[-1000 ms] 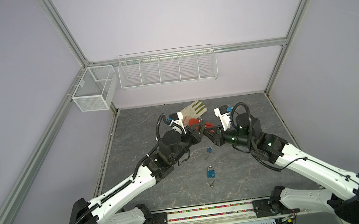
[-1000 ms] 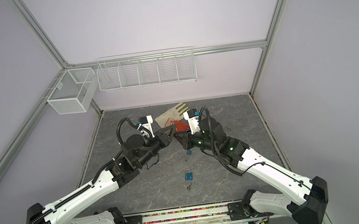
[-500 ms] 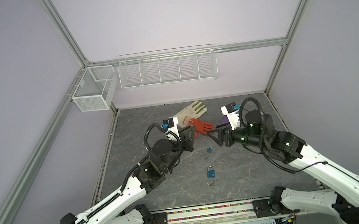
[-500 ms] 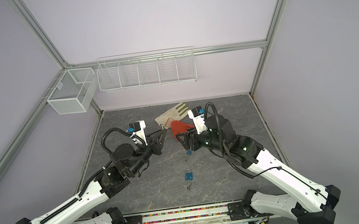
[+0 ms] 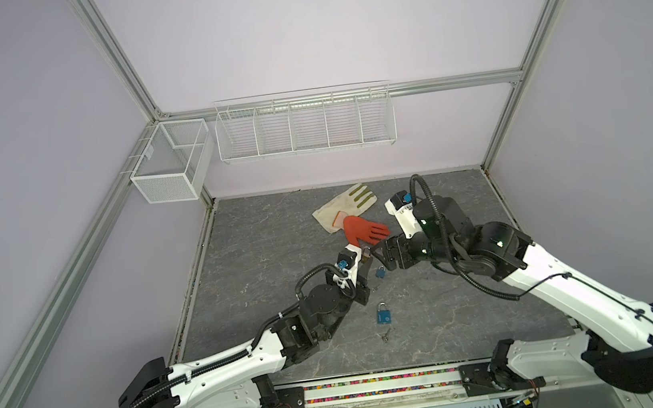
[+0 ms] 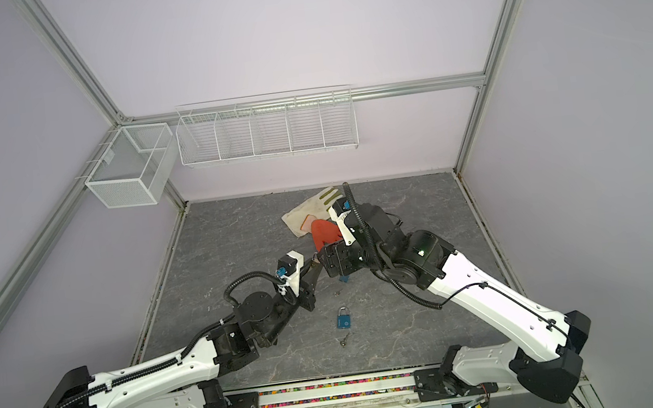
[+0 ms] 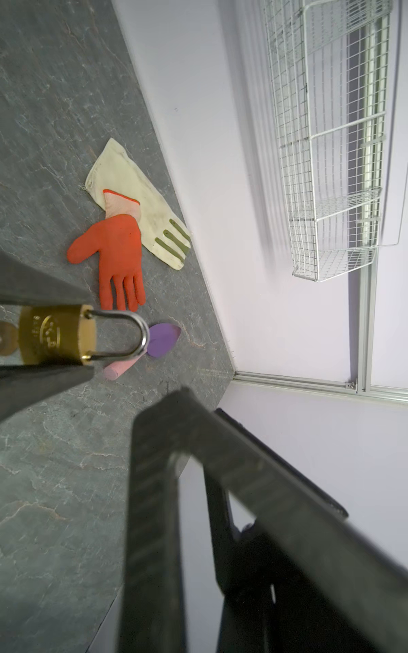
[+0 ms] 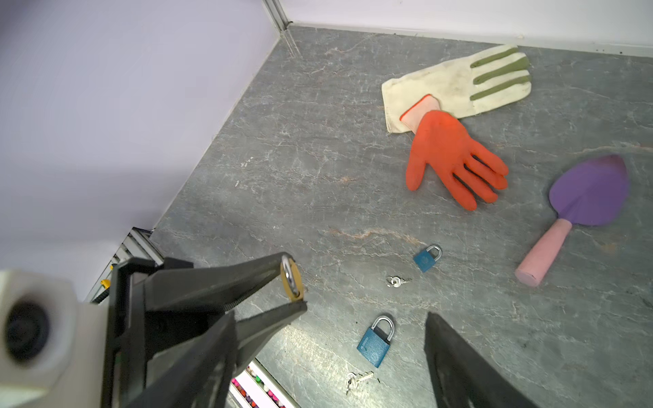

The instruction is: Unlock with the key

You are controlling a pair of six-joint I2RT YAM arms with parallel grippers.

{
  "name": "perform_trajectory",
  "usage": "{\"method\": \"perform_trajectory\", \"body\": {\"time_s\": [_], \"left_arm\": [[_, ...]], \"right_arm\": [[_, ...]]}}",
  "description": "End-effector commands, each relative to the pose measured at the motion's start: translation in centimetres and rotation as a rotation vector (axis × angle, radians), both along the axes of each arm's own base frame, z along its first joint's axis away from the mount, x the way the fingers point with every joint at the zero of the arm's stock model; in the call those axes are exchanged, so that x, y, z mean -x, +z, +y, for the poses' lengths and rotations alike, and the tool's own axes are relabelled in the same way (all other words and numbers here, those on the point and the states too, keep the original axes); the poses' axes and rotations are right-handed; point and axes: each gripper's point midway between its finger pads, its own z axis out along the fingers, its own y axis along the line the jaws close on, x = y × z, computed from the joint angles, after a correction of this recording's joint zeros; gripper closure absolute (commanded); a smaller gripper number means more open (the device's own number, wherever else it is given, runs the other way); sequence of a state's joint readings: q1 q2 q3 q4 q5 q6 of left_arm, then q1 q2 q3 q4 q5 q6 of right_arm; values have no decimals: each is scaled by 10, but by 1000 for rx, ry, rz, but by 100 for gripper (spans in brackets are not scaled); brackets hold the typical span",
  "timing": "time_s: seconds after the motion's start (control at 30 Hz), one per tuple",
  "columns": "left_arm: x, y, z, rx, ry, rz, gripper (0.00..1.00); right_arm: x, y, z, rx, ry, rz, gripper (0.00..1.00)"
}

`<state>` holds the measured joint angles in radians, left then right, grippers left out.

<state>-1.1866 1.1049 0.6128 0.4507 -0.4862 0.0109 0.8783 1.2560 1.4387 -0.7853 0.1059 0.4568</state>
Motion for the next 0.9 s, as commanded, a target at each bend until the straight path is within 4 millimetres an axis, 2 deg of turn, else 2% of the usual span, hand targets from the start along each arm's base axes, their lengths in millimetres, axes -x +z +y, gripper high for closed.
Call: {"method": "perform_trajectory", "body": {"time_s": [0.0, 0.27, 0.47, 0.63, 0.87], "left_arm": [[-2, 16, 1, 16, 55, -94, 100], [2, 11, -8, 16, 54, -111, 100], [4, 10, -9, 10, 61, -115, 100], [4, 12, -6, 16, 66, -113, 100], [6, 9, -2, 14, 60, -124, 100]], "right_arm": [[-2, -6, -7, 47, -61, 32, 16], [-18, -13, -7, 89, -141, 40, 15], [-27, -16, 2, 115, -145, 47, 15], [-33, -25, -9, 217, -187, 54, 15], [-32, -23, -20, 288, -208, 63, 15]]}}
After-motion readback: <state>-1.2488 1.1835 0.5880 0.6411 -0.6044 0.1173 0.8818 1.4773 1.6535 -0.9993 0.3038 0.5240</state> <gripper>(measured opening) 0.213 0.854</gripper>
